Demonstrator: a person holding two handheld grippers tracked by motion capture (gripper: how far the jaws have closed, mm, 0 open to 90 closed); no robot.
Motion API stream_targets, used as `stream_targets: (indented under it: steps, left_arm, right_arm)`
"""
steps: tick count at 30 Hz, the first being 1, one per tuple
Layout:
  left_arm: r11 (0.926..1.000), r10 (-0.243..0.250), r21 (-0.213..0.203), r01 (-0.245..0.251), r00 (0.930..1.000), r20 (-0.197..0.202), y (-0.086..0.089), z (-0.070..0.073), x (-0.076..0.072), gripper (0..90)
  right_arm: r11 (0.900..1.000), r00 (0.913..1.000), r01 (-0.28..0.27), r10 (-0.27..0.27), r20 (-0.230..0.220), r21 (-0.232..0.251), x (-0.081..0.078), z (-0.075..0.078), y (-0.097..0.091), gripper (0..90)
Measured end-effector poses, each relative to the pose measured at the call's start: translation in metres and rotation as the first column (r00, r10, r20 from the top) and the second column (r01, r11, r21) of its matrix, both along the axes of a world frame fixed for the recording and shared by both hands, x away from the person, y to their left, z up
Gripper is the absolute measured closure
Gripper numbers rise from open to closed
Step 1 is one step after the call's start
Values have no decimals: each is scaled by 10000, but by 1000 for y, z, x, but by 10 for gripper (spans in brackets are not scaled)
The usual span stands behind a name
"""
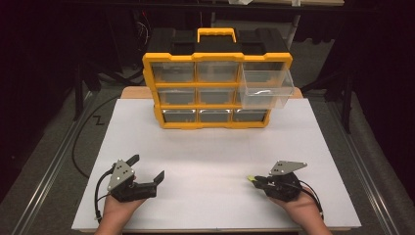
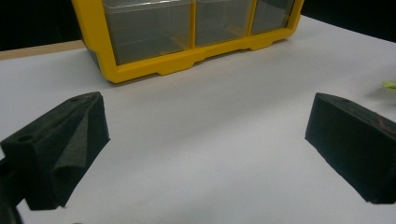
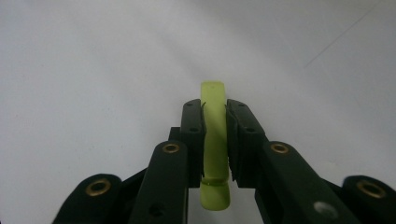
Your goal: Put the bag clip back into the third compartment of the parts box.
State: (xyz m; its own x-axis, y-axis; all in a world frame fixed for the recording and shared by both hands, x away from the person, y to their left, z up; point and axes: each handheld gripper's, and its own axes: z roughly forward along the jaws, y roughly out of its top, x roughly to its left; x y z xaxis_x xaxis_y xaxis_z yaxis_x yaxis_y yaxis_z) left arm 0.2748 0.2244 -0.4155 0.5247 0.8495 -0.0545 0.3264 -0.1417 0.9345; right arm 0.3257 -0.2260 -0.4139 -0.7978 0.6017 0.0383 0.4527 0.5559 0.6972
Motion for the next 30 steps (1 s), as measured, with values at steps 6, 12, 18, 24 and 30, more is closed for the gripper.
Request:
stream_targets:
  steps: [6, 12, 18, 24, 30]
  left_arm:
    - [9997, -21, 248, 22, 10000, -55, -2, -3, 1, 4]
    - [9995, 25, 311, -22, 10000, -90, -3, -4, 1, 3]
    - [9998, -101, 152, 102, 9999, -69, -3, -3, 1, 3]
    - [9998, -195, 54, 195, 9998, -55, -3, -3, 1, 3]
    - [9995, -270, 167, 270, 9996, -16, -4, -3, 0, 3]
  right_arm:
    - [9986, 9997, -134, 123, -217, -503, 1, 3, -4, 793]
    - [9938, 9973, -465, 404, -620, -1007, 4, 10, -2, 792]
    - [9890, 9910, -759, 607, -1196, -1271, 10, 17, -3, 792]
    - [9801, 9817, -972, 658, -1786, -1728, 15, 22, -4, 792]
    - [9664, 9687, -1334, 803, -2348, -2198, 19, 33, -3, 792]
